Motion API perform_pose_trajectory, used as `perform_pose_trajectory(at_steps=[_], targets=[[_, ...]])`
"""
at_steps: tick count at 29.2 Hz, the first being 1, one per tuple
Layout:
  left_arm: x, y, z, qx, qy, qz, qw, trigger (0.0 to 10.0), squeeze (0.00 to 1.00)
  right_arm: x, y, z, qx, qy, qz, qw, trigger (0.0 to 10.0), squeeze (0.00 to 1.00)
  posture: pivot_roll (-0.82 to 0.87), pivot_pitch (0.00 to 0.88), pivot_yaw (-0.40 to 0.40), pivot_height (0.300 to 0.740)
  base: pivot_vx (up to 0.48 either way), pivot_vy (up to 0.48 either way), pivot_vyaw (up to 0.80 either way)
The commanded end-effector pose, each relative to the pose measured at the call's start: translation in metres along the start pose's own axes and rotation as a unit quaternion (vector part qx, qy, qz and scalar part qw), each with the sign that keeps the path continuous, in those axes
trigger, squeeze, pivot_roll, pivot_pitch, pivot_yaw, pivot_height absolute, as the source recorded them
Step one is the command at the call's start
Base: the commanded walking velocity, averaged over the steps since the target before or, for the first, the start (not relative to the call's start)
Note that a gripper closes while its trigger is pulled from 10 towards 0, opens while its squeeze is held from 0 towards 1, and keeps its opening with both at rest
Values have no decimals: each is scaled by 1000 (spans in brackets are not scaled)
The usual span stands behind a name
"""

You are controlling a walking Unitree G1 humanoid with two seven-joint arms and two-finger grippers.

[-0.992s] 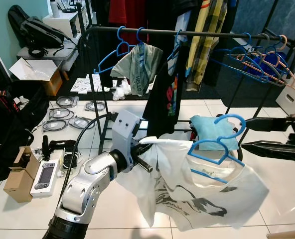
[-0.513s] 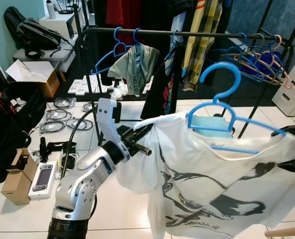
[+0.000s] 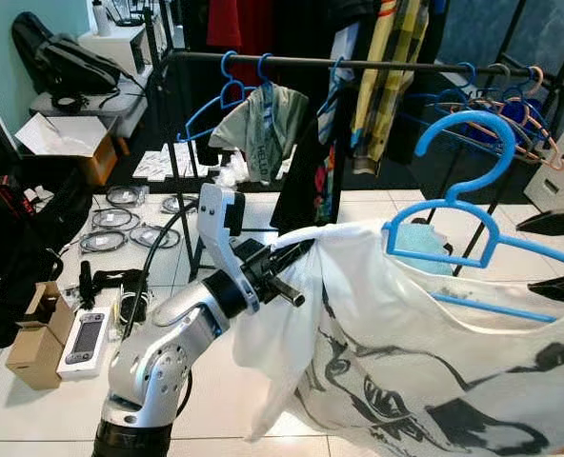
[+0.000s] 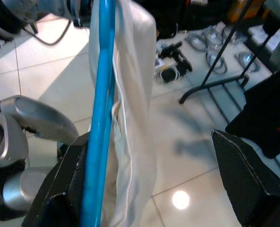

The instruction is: Hang hanger

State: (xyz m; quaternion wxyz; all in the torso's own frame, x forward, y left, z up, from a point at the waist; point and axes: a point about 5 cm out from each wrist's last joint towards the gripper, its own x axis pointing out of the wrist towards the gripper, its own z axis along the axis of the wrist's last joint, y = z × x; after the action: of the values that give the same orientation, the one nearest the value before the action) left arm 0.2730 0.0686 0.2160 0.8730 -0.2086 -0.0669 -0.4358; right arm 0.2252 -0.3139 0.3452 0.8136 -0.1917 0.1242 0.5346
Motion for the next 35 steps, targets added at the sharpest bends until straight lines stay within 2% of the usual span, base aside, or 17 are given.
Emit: perform_pose_trajectory(at_steps=[1,4,5,8,9,11,15,17,20,23,29,32,35], targets=[[0,-4,2,2,-8,-11,1000,10000,0,0,0,0,4,-9,5,1000,10000,0,-111,52,-31,740,0,0,0],[-1,13,19,23,-50,49,997,10000,0,-24,-12,13,-2,-95,-82,992,10000,0,-109,52,-38,740,0,0,0],[-1,13,19,23,-50,49,997,10000,0,-24,-12,13,-2,-95,-82,992,10000,0,-109,52,-38,740,0,0,0],[-8,26,38,45,-78,79,993,10000,0,-40,-8,10,24,-159,-107,981,10000,0,-106,56,-38,740,0,0,0],[-8,26,38,45,-78,79,993,10000,0,-40,-8,10,24,-159,-107,981,10000,0,-106,56,-38,740,0,0,0],[-14,33,48,58,-88,93,990,10000,0,-41,3,-4,48,-169,-98,980,10000,0,-106,60,-33,740,0,0,0],[-18,36,53,65,-93,98,989,10000,0,-41,10,-14,72,-182,-94,976,10000,0,-110,64,-26,740,0,0,0],[-18,36,60,70,-100,90,988,10000,0,-39,17,-31,103,-187,-97,972,10000,0,-113,66,-21,740,0,0,0],[-18,36,62,71,-104,86,988,10000,0,-37,19,-37,114,-188,-100,970,10000,0,-116,65,-16,740,0,0,0],[-14,30,69,69,-117,61,989,10000,0,-22,23,-48,130,-179,-98,970,10000,0,-114,64,-13,740,0,0,0],[-11,26,73,68,-120,44,990,10000,0,-12,24,-52,135,-174,-97,971,10000,0,-112,63,-13,740,0,0,0],[-11,21,77,68,-130,24,989,10000,0,-1,23,-56,141,-165,-83,973,10000,0,-108,62,-18,740,0,0,0],[-13,20,78,71,-131,14,989,10000,0,1,22,-54,138,-167,-79,973,10000,0,-105,60,-21,740,0,0,0]])
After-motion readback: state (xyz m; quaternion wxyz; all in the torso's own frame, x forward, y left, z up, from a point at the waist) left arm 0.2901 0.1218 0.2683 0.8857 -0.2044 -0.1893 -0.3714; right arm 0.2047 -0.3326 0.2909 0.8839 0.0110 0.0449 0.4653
